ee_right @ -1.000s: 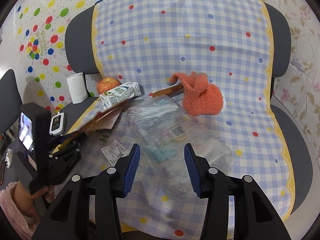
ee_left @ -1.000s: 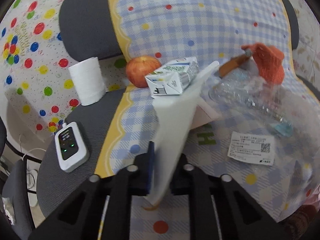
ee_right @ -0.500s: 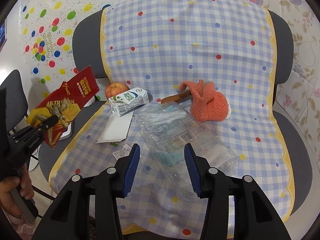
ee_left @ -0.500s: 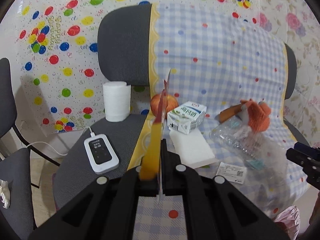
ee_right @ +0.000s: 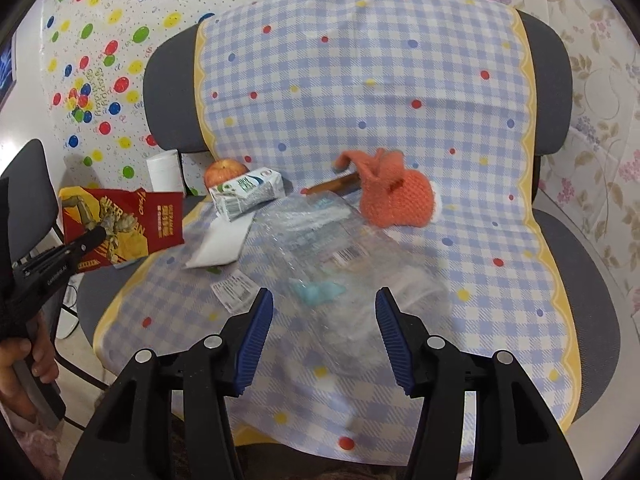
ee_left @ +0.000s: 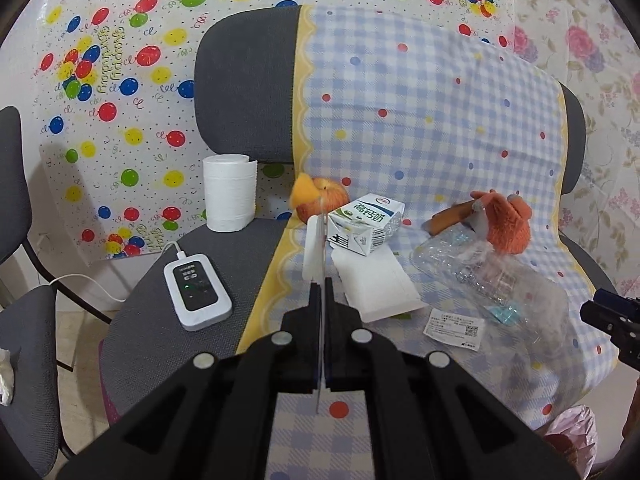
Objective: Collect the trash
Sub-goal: 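Grasp the orange knitted toy with the right tool, then carry the orange toy over the trash bin with the right tool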
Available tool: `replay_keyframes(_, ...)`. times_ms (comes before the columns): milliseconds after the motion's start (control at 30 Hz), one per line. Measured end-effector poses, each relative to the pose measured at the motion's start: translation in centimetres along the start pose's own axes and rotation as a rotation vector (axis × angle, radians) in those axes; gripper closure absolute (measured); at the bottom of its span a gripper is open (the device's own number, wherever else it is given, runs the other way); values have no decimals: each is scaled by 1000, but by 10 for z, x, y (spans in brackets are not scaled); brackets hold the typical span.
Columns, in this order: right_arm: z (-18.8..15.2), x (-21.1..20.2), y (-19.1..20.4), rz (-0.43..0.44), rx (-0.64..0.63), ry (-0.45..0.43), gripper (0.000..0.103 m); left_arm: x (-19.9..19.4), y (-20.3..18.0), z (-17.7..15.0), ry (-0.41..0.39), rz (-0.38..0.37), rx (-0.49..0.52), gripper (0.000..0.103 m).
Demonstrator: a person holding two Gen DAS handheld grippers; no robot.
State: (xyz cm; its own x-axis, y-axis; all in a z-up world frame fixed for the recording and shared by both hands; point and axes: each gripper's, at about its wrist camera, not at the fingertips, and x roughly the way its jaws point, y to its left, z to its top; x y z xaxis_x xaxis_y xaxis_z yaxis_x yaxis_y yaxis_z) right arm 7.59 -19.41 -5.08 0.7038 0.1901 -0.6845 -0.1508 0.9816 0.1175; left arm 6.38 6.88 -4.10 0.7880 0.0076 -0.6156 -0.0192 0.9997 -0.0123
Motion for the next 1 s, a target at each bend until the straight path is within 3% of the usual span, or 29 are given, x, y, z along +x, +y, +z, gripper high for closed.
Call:
replay_keyframes(267,-3,15,-18,-21,-9,20,52,7,-12,3,-1,-52,26,103)
replay_keyframes(367,11,27,-20,-39,-25,-10,64,10,-16,9,-15,-71,54,103)
replay_keyframes(433,25,36,-22,-50,-29,-31,65,13,-21,15,-25,-79,71,103)
replay_keyframes(567,58,66,-26,-79,-31,-52,62,25,-29,25,-38,-85,94,103)
replay_keyframes(667,75,93,-28,-100,-33,-26,51,35,-32,31,-42,-110,100,103)
replay_keyframes(800,94,126,-34,-122,-1,-2,51,39,-29,34,-46,-131,95,103)
replay_keyframes(833,97,130,-34,-139,-1,-1,55,38,-27,35,-47,-139,91,103)
replay_keyframes(867,97,132,-34,-155,2,-1,76,37,-26,36,-52,-143,90,103)
replay_keyframes(900,99,133,-35,-174,4,-7,92,37,-25,36,-56,-147,90,103)
replay_keyframes(1000,108,117,-37,-205,-24,-84,93,31,-24,39,-74,-165,98,103)
